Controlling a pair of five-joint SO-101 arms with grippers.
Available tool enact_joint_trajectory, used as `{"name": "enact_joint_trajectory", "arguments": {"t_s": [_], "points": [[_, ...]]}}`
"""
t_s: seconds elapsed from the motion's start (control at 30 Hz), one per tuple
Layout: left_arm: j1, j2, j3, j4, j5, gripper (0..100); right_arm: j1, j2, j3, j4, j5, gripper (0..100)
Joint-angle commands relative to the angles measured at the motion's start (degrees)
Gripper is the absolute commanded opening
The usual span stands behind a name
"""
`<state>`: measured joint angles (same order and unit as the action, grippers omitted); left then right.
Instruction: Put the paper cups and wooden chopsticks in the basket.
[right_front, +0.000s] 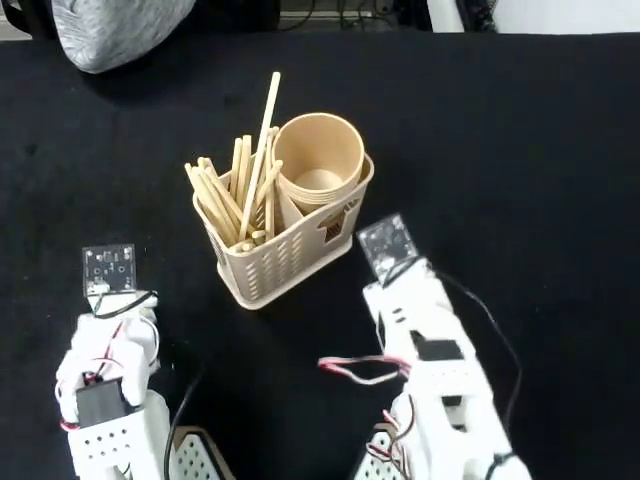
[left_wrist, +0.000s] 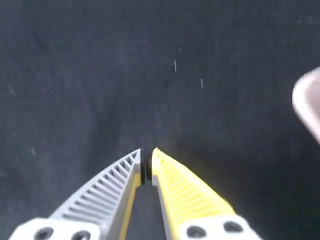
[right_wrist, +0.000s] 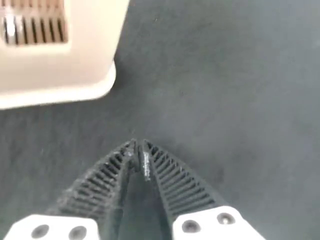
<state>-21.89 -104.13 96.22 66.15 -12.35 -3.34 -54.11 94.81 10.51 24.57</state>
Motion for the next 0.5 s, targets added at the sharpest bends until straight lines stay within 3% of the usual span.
{"name": "enact_joint_trajectory", "arguments": {"t_s": [0.0, 0.2, 0.47], "points": [[0.0, -0.3, 1.1, 6.9, -0.5, 5, 3.0, -6.6, 1.5, 0.6, 0.4, 1.5], [0.1, -0.3, 1.1, 6.9, -0.5, 5, 9.8, -8.5, 1.5, 9.1, 0.4, 1.5], [0.4, -0.3, 1.1, 6.9, -0.5, 6, 10.5, -9.7, 1.5, 9.6, 0.4, 1.5]]}}
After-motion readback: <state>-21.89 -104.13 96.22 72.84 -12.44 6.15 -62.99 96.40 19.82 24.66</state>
